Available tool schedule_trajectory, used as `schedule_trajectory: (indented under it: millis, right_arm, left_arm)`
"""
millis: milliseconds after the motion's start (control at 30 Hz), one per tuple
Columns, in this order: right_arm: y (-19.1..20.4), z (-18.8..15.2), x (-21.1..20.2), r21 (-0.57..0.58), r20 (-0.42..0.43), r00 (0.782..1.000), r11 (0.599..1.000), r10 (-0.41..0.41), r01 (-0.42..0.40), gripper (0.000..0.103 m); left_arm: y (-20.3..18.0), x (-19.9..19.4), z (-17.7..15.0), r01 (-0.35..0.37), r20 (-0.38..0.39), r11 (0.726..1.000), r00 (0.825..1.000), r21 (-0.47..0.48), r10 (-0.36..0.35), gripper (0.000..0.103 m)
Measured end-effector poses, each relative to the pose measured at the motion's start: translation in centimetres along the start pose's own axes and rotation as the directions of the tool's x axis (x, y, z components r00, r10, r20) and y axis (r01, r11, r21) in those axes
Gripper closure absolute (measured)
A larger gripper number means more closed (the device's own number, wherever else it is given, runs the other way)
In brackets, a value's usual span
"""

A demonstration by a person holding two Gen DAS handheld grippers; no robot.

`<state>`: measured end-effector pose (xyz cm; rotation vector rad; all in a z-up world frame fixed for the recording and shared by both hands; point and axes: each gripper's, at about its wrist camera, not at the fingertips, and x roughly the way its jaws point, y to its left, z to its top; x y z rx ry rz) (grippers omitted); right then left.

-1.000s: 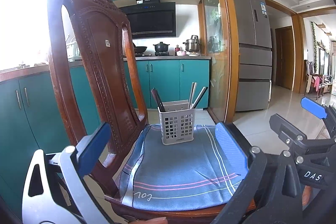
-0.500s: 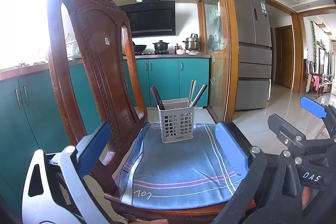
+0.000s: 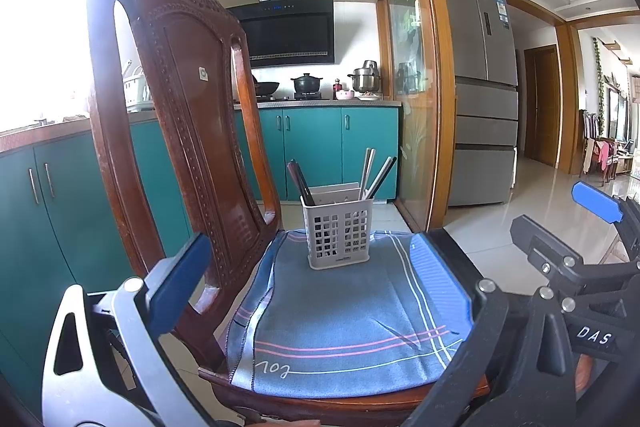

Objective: Organize utensils

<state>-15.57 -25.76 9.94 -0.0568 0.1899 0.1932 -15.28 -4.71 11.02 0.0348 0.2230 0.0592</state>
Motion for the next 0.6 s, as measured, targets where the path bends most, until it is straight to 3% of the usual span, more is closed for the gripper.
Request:
schedule_trajectory:
  millis: [433,600]
  right_arm:
    - [-0.2,-0.6,1.3,0.009,-0.023,1.000,1.000,-0.005,0.005,0.003]
    - [-0.6,-1.0,2.3,0.018,-0.045,0.999,1.000,-0.017,0.018,0.003]
  left_arm:
    - [-0.5,0.9,-0.3,0.002,-0.022,1.000,1.000,0.002,-0.002,0.004]
    - [-0.4,3.3,-1.0,0.025,-0.090,1.000,0.996,-0.006,-0.025,0.004]
